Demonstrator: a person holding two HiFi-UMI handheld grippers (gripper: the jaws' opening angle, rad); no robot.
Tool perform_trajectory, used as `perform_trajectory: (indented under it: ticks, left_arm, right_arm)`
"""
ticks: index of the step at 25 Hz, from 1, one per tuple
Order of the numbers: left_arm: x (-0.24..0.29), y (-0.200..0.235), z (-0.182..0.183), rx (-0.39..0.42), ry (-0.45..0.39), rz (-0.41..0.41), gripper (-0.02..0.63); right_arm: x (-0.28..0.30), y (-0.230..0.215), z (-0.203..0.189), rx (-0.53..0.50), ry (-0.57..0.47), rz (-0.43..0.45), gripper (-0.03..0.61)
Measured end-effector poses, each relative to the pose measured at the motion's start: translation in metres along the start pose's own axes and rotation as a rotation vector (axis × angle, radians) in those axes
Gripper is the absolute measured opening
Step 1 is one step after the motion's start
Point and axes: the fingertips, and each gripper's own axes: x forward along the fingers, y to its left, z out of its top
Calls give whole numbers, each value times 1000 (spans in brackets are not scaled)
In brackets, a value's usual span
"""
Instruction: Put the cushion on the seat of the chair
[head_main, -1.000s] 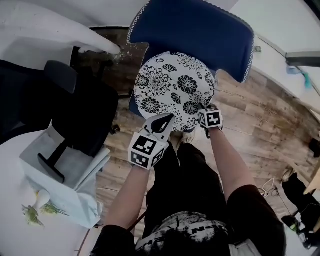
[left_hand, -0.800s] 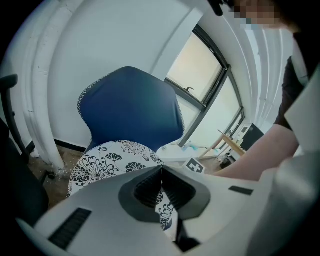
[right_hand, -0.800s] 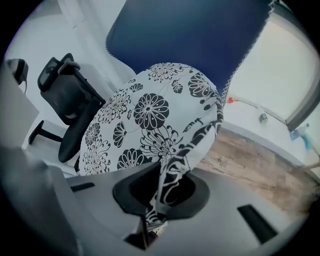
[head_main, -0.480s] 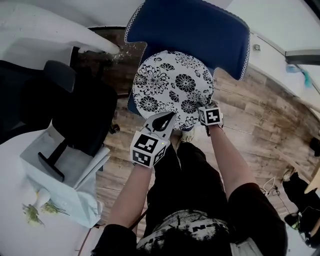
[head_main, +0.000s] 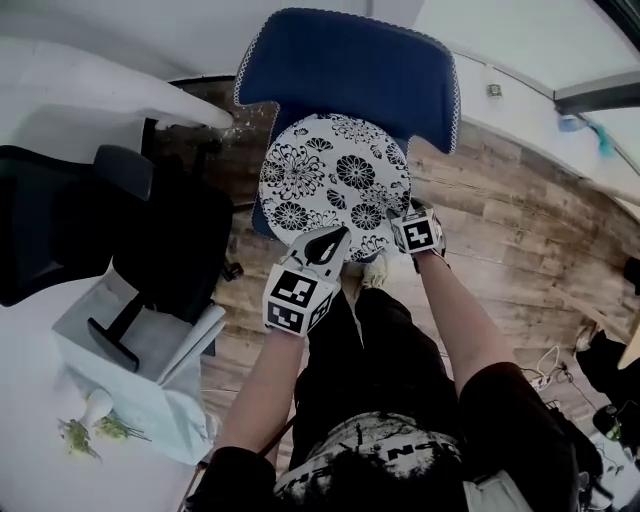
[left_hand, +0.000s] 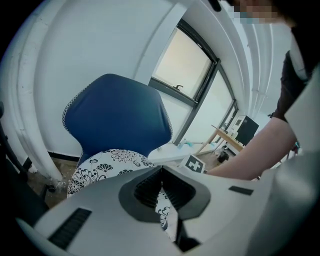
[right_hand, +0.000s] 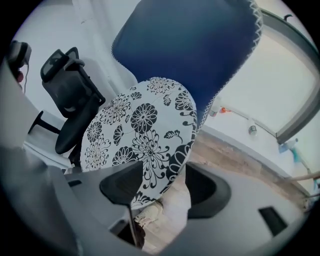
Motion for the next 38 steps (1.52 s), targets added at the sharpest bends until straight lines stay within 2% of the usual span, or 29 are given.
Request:
perform_trajectory:
  ticks: [3,7,13,18,21,29,35,38]
  left_arm:
    - [-2,-8,8,5,-8,-4,17]
    - [-8,-9,28,28,-37,11,17]
    - [-31,-19,63,55,-89,40,17]
    - [-56,-28,100,77,-161,63,17]
    - [-67,-40,120,102,-191,67,17]
    - [-92,-75,154,229,-239,53,17]
    - [-111,-80,168,266,-268,103,17]
    - [-121,-80,174,272,-281,114,17]
  right_arm:
    - [-19,-3,4,-10,-23,-2,256]
    - [-52,0,29,-16,-99,20,256]
    - [-123,27,82,-38,-270,125,248]
    - [-195,52,130,-85,-453,183,82]
    - [-239,60,150,-75,-555,204,40]
    - [-340,89,172,-187,-726,308,18]
    - [-398,90,178,-189,-824,359,18]
    - [-419,87,181,-204,-860,346,18]
